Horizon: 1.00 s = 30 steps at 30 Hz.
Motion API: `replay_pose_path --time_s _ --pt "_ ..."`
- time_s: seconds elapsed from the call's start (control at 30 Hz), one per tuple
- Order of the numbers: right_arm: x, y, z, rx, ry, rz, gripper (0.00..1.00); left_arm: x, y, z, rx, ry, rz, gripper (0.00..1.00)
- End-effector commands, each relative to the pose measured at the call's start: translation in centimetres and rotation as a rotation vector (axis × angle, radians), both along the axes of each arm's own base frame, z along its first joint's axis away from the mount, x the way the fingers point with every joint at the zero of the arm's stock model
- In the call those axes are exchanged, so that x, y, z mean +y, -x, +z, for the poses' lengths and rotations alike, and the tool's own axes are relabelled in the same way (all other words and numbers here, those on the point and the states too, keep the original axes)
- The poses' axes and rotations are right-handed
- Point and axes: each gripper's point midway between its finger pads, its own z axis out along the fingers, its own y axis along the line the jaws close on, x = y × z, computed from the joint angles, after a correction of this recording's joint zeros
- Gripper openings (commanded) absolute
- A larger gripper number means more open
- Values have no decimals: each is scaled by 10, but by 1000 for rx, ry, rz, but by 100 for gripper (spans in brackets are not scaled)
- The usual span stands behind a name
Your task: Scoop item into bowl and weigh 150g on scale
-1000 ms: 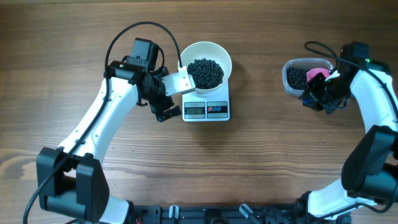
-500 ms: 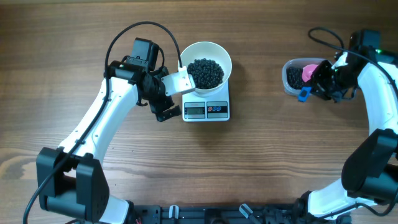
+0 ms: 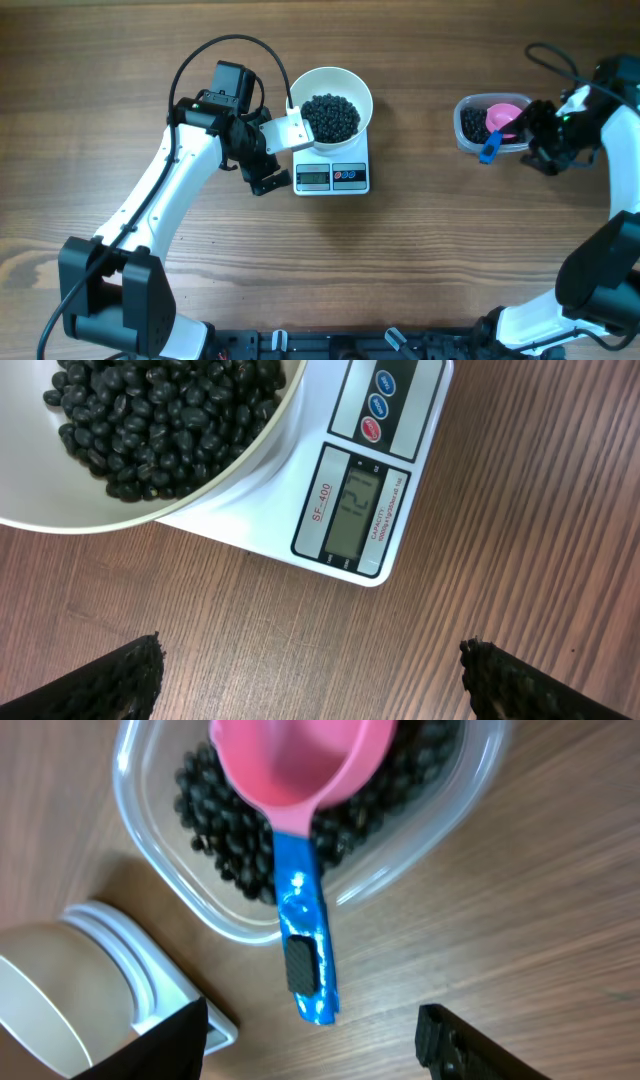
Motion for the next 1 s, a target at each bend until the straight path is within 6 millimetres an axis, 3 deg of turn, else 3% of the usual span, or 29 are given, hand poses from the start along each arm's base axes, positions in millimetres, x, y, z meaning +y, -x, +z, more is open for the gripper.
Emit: replay_pose_path --time_s 0.0,0.1,0.17,0.3,0.47,0.6,0.83,0.97 --pt "28 3 -14 -17 -96 12 67 -4 0 1 -1 19 -22 100" --pt "39 7 -39 1 -108 -17 63 -4 0 1 -1 19 -22 100" --pt "39 6 -41 -5 -106 -19 59 -4 0 1 -1 19 -22 100" --pt "37 -1 -39 -31 -103 -33 27 -4 0 1 -1 19 -22 100" --pt "38 1 -37 -21 -109 -31 12 -4 0 1 -1 19 -22 100" --pt "39 2 -30 -19 -104 3 6 -4 0 1 -1 19 -22 100" --pt "45 -1 -21 -43 -146 23 4 -4 0 1 -1 19 -22 100" --pt "46 -6 1 -73 -143 84 4 -4 0 1 -1 19 -22 100"
